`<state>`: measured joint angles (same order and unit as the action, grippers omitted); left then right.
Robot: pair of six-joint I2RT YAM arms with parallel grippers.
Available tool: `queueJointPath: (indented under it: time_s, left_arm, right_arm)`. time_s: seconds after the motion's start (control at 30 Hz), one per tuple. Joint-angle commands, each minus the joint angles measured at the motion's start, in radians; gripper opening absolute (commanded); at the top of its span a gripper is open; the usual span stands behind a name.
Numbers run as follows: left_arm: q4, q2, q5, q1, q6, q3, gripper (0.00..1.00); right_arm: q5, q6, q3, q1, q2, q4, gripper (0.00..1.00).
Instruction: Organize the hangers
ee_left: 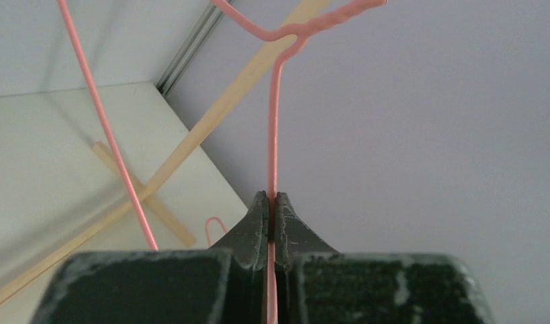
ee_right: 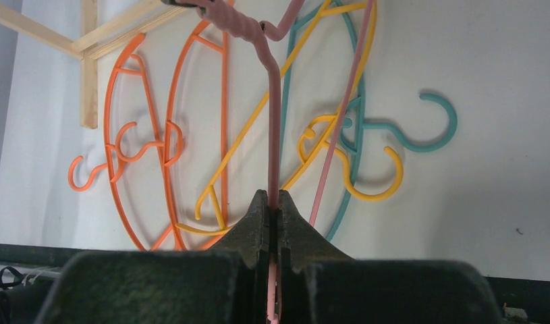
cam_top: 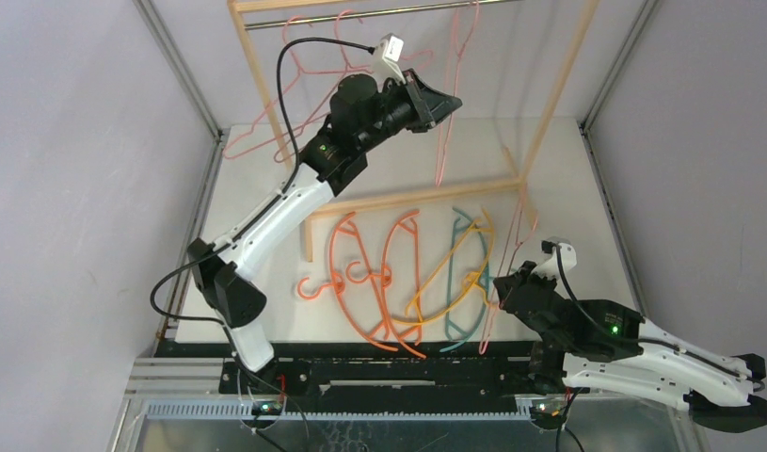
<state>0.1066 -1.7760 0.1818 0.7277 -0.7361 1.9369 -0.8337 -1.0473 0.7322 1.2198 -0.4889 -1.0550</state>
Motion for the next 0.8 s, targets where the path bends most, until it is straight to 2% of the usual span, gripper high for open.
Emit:
queueJointPath:
  time_s: [0.0, 0.23, 0.37, 0.77]
  left_arm:
    - [-0.164, 0.091, -0.043, -0.004, -0.016, -0.027, 0.0]
    - [-0.156, 0.067, -0.073, -0.038, -0.078, -0.019, 0.0]
    - [-0.088, 0.049, -0.087, -0.062, -0.112, 0.005, 0.0]
    - [-0.084, 0.121, -0.137, -0.102, -0.16, -0.187, 0.0]
  right_arm:
    - [-0.03, 0.001, 0.044, -0.002, -0.005, 0.01, 0.0]
    - [-0.019, 0.002, 0.044, -0.009, 0.0, 0.005, 0.0]
    - [-0.012, -0.014, 0.044, -0.013, 0.014, -0.01, 0.0]
    - [-0.007, -0.031, 0.045, -0.023, 0.026, -0.026, 0.0]
